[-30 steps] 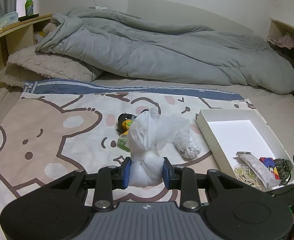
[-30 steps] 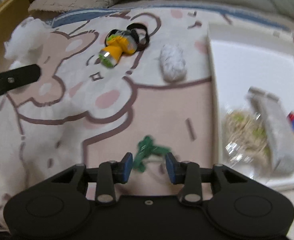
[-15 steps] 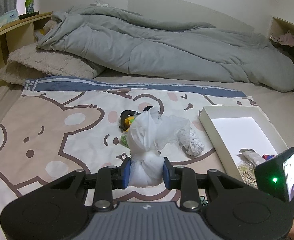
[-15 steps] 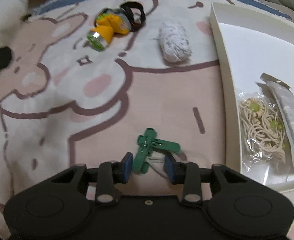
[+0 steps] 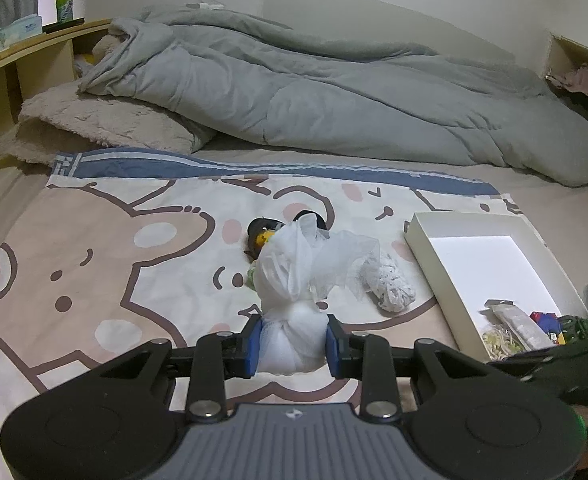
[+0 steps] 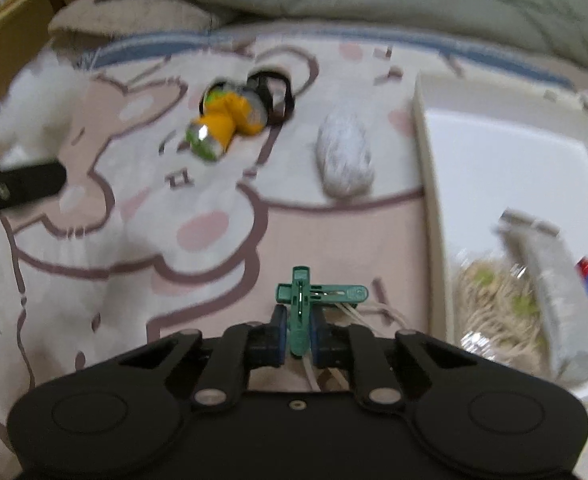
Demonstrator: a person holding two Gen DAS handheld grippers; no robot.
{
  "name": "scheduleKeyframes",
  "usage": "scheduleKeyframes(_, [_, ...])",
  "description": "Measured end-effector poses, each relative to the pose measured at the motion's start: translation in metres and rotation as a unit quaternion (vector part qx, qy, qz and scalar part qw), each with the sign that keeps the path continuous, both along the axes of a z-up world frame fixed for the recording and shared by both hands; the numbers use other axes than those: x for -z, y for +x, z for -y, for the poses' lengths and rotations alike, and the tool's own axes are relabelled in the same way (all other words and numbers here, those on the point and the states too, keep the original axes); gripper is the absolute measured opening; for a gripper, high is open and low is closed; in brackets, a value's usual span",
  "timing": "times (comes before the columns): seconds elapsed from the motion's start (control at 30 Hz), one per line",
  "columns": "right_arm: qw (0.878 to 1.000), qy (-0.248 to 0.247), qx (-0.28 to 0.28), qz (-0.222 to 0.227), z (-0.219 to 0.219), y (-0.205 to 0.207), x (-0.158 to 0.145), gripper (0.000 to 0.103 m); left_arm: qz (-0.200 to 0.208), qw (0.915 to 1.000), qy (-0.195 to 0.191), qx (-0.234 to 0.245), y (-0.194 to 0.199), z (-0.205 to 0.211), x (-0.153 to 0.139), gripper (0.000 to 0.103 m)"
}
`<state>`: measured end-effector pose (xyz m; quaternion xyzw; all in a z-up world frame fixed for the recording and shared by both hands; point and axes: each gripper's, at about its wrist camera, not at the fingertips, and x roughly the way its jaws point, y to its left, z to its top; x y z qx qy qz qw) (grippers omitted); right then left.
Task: Organize objects
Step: 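Carry the white bundle with the left gripper while the right gripper carries the clothespins to the tray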
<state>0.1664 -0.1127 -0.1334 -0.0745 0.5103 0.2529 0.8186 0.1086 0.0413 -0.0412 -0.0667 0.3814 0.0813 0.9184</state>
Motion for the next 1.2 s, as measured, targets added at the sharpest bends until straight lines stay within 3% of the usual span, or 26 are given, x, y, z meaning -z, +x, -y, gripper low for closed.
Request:
scheduleKeyframes(0.27, [0.994,0.037,0.016,0.101,0.016,-0.004,-0.050,0.012,0.013,0.9999,-0.001,-0.011,-0.003,0.000,-0.007,0.033])
scheduleKeyframes(0.53, [0.986,0.070,0.030,0.147,0.031,-0.008,-0.074,0.012,0.026,0.9996,0.004,-0.013,-0.006,0.005,-0.012,0.033])
scheduleKeyframes(0.93, [0.979,0.098,0.034,0.174,0.046,-0.008,-0.088,0.012,0.039,0.9992,0.001,-0.013,0.001,0.017,-0.019,0.033])
scheduleKeyframes(1.2, [0.976,0.095,0.056,0.186,0.079,0.002,-0.093,0.012,0.039,0.9992,-0.005,-0.004,0.018,0.037,-0.016,0.033])
